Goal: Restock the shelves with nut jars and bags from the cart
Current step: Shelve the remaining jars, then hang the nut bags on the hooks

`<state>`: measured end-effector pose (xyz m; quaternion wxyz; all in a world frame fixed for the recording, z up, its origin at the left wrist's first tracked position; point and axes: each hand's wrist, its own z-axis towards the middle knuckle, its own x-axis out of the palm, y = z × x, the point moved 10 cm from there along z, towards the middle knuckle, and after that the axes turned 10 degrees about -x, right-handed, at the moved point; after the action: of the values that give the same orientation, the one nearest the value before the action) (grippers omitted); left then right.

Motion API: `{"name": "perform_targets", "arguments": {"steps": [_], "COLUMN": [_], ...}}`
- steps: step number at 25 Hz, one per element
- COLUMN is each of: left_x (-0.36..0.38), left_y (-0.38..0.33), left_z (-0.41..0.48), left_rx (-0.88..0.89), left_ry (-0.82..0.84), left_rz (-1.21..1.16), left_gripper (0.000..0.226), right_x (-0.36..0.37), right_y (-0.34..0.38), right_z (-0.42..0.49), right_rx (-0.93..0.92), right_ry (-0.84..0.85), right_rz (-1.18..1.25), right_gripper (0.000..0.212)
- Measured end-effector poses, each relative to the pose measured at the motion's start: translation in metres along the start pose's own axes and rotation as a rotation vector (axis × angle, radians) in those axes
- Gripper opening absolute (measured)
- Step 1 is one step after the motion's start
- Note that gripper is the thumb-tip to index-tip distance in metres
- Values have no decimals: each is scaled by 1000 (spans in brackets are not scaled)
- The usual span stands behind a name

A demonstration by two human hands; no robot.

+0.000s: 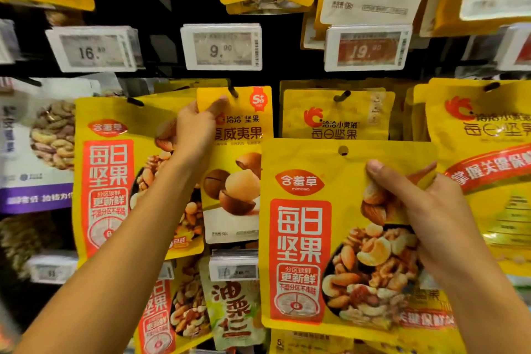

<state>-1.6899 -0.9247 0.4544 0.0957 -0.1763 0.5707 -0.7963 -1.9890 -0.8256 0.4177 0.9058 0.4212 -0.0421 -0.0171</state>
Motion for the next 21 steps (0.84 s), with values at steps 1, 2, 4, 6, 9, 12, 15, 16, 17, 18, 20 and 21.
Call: {"name": "perform_targets", "arguments": {"steps": [1, 2, 4, 6, 9, 12, 15, 16, 17, 18, 20, 21], "left_x": [4, 7, 3, -8, 6, 68, 85, 84, 84, 85, 92, 96], "left_y": [2, 4, 1, -33, -37, 13, 28, 28, 28, 24, 13, 9], "left_z": [4, 7, 6, -24, -72, -108, -124, -124, -122, -120, -115, -112], "left_rx": [-6, -10, 55, 393, 535, 48, -24, -29, -27, -17, 19, 39], "left_ry": [10, 19, -76, -338, -121, 486, 450, 406, 381, 373, 379, 375], "left_rz": [28, 72, 327, 577, 287, 50, 1, -48, -82, -100, -92, -74], "left_gripper": [9, 12, 29, 38, 26, 37, 26, 20, 16, 14, 11, 11], "right_x": [0, -1, -3, -9, -17, -18, -21, -21, -24, -28, -36, -40], "right_y": [-1, -3, -8, -11, -12, -15, -25, -28, -29, -29, -23, -18], "right_z": [1, 1, 4, 8, 16, 24, 30, 30, 30, 31, 39, 46], "right_rx": [5, 11, 21, 20, 18, 33, 63, 74, 89, 96, 62, 35], "right_ry": [-3, -6, -8, -17, -40, -27, -8, -6, -19, -49, -119, -152], "right_rz": [2, -1, -28, -57, -42, -11, -2, 14, 41, 74, 91, 76], "right_gripper": [15, 18, 30, 38, 36, 27, 40, 48, 52, 51, 37, 33]}}
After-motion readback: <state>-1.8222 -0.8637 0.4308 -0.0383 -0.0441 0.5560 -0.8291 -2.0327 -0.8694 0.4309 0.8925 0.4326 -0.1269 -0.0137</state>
